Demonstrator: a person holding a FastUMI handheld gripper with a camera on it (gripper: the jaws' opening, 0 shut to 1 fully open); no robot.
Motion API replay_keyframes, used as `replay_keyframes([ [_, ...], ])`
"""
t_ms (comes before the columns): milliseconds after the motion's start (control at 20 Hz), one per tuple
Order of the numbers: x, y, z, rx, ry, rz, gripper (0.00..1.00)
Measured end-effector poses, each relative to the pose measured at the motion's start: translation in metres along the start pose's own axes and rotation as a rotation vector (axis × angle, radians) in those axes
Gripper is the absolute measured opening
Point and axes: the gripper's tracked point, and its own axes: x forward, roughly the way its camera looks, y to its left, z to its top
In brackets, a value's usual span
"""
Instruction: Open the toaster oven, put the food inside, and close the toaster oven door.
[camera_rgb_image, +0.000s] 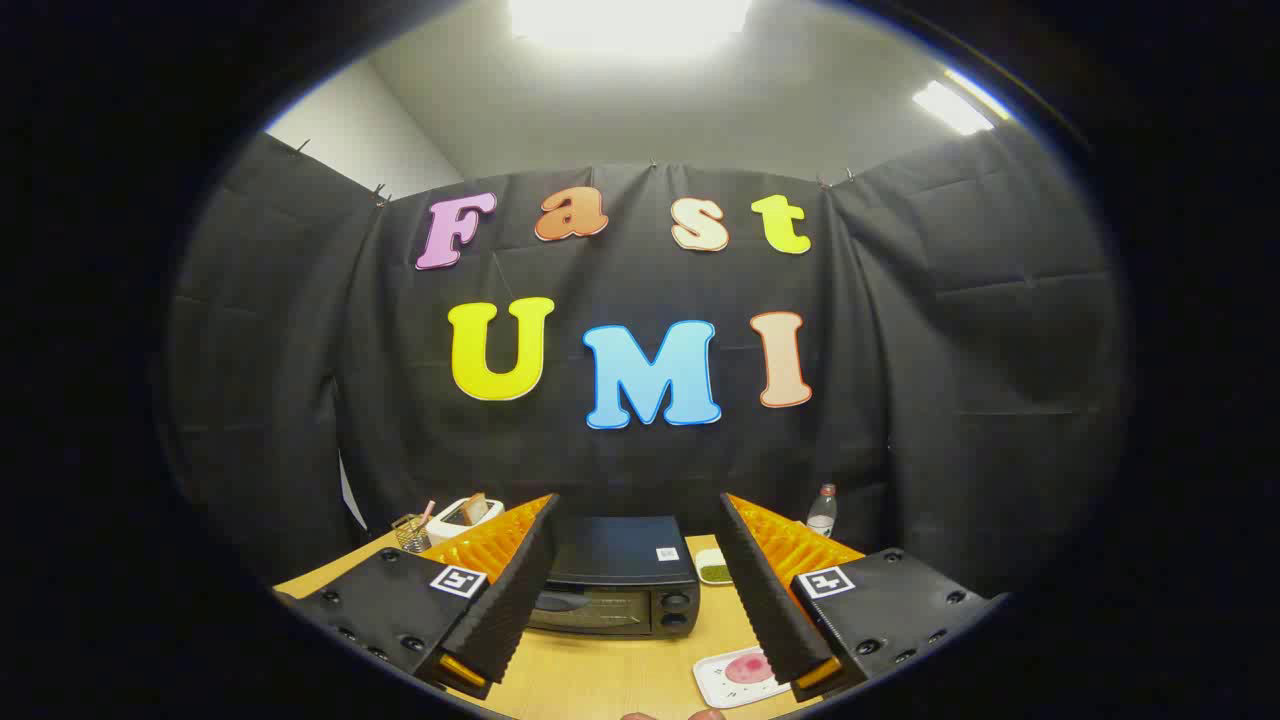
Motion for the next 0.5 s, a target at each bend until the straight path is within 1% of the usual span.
replay_keyframes([
  [350,0.000,0.014,0.000,-0.011,-0.010,0.005,0.97],
  [500,0.000,0.015,-0.004,-0.023,-0.001,0.020,0.97],
])
